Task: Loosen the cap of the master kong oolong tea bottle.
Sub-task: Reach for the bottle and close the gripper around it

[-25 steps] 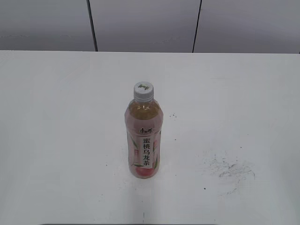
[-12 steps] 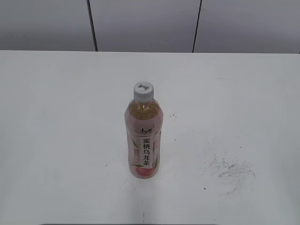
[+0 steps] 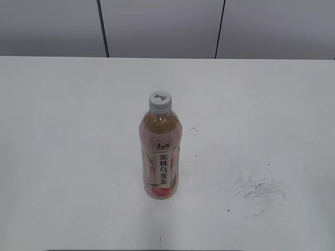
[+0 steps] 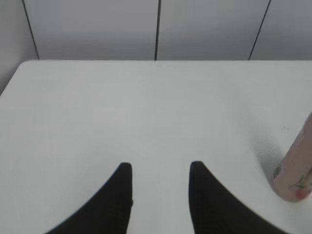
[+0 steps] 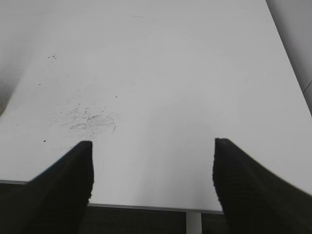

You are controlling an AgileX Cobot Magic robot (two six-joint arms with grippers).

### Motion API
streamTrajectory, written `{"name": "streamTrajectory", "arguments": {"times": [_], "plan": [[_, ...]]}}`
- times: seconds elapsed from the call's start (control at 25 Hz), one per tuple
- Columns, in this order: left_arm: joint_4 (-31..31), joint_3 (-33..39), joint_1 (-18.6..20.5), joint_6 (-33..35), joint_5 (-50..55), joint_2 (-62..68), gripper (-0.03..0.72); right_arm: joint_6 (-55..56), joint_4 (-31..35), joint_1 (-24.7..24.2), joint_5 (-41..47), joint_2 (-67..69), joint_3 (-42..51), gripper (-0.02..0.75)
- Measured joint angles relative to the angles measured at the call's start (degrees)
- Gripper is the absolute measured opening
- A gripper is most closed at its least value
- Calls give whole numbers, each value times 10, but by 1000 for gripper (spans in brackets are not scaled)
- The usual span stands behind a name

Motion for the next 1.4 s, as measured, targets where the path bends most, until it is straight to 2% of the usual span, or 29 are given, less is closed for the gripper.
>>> {"name": "streamTrajectory", "arguments": {"times": [0.2,0.36,0.68,0.8,0.92,1.2,1.4], "plan": [[-38,-4,0,57,-126,3,243,0,0,0,0,0,0,574],[-58,-4,0,71,-244,50,279,0,0,0,0,0,0,574],[-93,-4,-1,81,-438,274,393,0,0,0,0,0,0,574],[-95,-4,-17,90,-496,372,465,0,0,0,0,0,0,574],[-101,-3,-36,91,-583,486,508,0,0,0,0,0,0,574],[-96,-3,-70,91,-803,665,520,0,0,0,0,0,0,574],[-43,-3,-94,84,-921,758,522,0,0,0,0,0,0,574]]}}
